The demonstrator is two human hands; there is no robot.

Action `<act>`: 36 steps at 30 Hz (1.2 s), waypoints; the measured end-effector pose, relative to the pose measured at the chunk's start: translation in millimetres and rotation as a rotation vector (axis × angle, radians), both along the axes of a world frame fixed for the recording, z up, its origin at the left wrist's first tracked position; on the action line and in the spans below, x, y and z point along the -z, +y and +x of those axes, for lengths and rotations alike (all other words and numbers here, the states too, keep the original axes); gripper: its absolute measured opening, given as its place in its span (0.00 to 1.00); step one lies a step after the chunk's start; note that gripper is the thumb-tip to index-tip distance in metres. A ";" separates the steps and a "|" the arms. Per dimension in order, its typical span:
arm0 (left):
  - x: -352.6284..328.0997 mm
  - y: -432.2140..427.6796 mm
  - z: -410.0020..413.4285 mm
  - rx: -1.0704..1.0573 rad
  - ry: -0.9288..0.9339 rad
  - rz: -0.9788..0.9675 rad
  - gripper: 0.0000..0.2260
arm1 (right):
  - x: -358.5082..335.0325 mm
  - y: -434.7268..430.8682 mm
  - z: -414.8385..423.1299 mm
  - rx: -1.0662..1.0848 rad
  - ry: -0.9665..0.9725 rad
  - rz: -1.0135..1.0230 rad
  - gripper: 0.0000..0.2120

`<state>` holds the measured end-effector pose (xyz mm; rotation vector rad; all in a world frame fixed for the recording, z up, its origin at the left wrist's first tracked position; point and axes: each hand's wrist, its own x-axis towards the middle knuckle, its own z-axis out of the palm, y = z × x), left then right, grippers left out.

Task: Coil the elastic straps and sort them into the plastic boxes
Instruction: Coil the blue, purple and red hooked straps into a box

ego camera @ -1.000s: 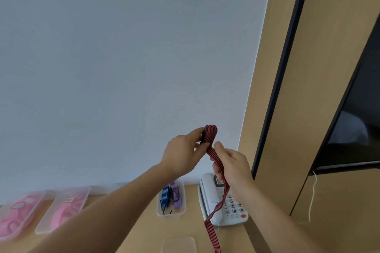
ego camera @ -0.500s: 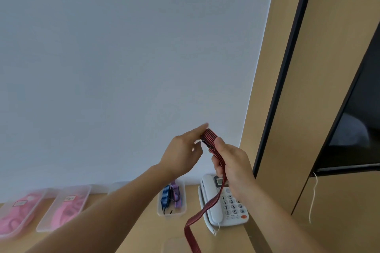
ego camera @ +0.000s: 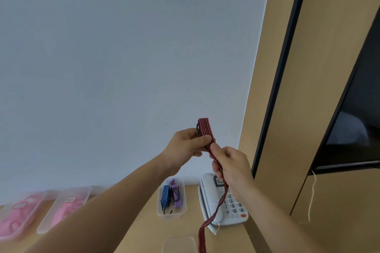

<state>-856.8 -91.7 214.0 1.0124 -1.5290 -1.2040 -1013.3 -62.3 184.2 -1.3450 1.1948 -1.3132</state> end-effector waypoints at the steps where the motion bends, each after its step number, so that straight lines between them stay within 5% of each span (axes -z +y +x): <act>1: -0.8 -0.6 0.8 -0.024 -0.021 -0.023 0.10 | 0.6 0.6 -0.3 -0.007 -0.004 0.001 0.21; 8: 6.0 -2.7 2.2 -0.166 -0.271 -0.333 0.06 | -3.0 3.2 -0.2 -0.035 -0.034 0.038 0.20; 11: 14.1 -1.0 4.1 -0.234 -0.366 -0.481 0.12 | -6.1 3.6 1.1 -0.030 -0.069 0.046 0.24; 18: 21.9 0.7 7.3 -0.324 -0.629 -1.129 0.17 | -9.9 4.0 3.4 -0.070 -0.186 0.109 0.29; 25: 26.2 -9.2 15.4 -0.342 -0.781 -1.316 0.25 | -8.6 1.3 2.6 -0.072 -0.217 0.147 0.25; 28: 24.8 -5.9 7.8 -0.324 -0.608 -0.958 0.27 | -10.5 1.4 1.9 -0.078 -0.225 0.092 0.23; 32: 8.0 -1.4 0.7 -0.076 -0.036 0.012 0.20 | -14.6 0.1 3.4 -0.060 -0.182 0.001 0.22; 36: 0.5 4.0 -4.5 0.073 0.096 0.143 0.20 | -13.6 0.9 6.5 -0.024 -0.070 -0.042 0.20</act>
